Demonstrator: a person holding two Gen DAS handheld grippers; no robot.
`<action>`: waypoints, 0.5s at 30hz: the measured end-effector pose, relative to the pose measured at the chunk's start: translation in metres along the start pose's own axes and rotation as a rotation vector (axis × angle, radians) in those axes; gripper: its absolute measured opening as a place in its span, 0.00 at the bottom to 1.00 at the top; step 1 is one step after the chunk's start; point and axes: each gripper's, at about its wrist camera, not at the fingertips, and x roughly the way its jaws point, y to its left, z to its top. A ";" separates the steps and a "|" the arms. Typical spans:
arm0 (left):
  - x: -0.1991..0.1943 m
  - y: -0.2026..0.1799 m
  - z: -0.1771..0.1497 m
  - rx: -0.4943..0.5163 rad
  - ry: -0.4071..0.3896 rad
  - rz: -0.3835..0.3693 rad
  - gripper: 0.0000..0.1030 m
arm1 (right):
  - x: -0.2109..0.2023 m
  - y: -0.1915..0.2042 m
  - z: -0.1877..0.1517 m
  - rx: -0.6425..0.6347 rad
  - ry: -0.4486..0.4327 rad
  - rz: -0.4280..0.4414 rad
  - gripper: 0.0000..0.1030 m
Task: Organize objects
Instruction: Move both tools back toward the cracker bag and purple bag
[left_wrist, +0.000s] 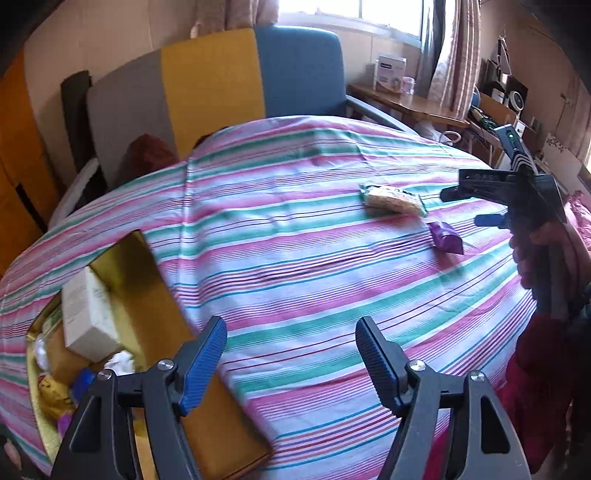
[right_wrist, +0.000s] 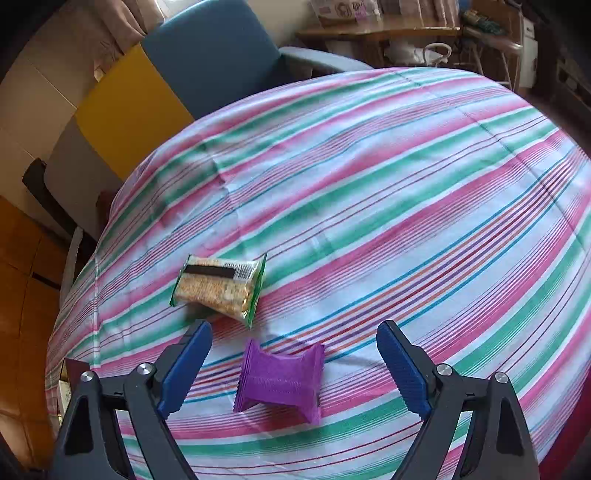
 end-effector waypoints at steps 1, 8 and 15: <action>0.002 -0.003 0.002 -0.001 0.006 -0.009 0.71 | 0.000 0.004 -0.001 -0.020 0.001 -0.004 0.89; 0.023 -0.011 0.013 -0.044 0.060 -0.092 0.71 | 0.018 0.034 -0.017 -0.198 0.075 -0.079 0.94; 0.044 -0.017 0.022 -0.058 0.109 -0.140 0.71 | 0.015 0.039 -0.021 -0.240 0.070 -0.089 1.00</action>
